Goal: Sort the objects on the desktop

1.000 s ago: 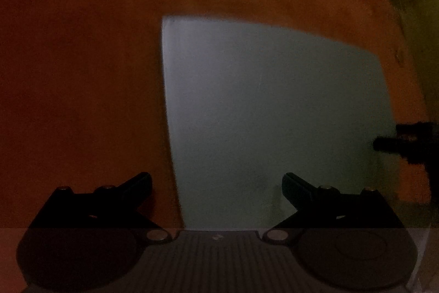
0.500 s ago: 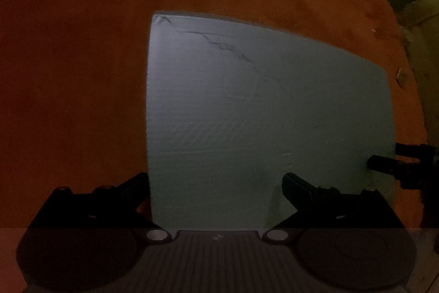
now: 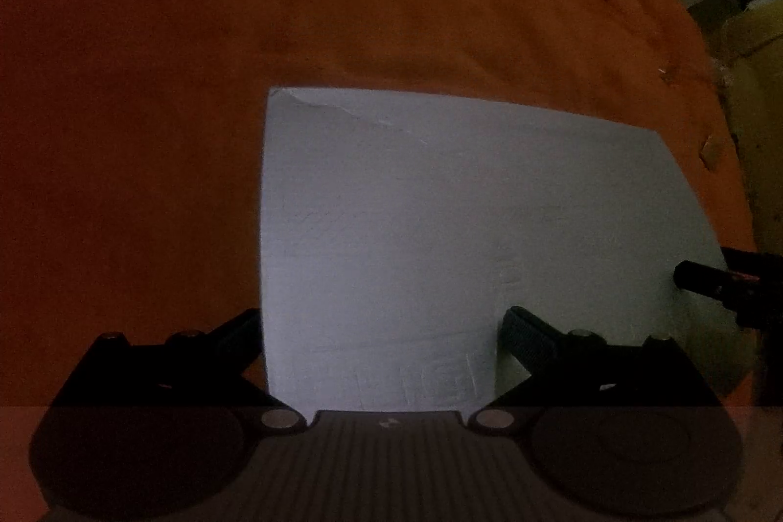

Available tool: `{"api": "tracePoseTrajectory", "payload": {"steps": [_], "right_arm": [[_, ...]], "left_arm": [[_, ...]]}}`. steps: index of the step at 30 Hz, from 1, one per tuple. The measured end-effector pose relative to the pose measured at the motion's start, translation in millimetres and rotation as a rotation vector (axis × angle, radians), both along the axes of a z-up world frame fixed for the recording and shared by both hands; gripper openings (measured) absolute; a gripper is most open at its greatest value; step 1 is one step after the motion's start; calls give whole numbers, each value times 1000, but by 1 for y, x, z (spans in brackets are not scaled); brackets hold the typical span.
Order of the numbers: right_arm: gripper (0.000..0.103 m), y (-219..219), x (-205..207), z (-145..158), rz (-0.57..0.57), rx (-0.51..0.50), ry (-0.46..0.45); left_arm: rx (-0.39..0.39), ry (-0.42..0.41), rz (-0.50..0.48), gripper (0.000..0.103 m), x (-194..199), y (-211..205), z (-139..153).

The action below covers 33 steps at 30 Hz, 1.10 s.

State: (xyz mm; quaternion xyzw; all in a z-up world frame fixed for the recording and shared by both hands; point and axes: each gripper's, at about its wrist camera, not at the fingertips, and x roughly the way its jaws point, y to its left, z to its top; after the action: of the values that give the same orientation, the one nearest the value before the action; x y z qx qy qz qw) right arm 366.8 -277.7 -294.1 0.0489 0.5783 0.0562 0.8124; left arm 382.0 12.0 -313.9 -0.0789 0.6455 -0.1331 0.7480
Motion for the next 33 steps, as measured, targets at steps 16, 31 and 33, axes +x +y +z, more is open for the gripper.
{"api": "tracePoseTrajectory", "payload": {"steps": [16,31,33], "right_arm": [[99,-13,-41,41,4,60,-36],[99,1,-115,94,72,114,-61],[99,2,-130,96,77,116,-66]], "left_arm": [[-15,-106,32,102,-57,28,63],[-35,-133,109,102,-146,66,117],[-29,-142,110,102,-158,69,120]]}}
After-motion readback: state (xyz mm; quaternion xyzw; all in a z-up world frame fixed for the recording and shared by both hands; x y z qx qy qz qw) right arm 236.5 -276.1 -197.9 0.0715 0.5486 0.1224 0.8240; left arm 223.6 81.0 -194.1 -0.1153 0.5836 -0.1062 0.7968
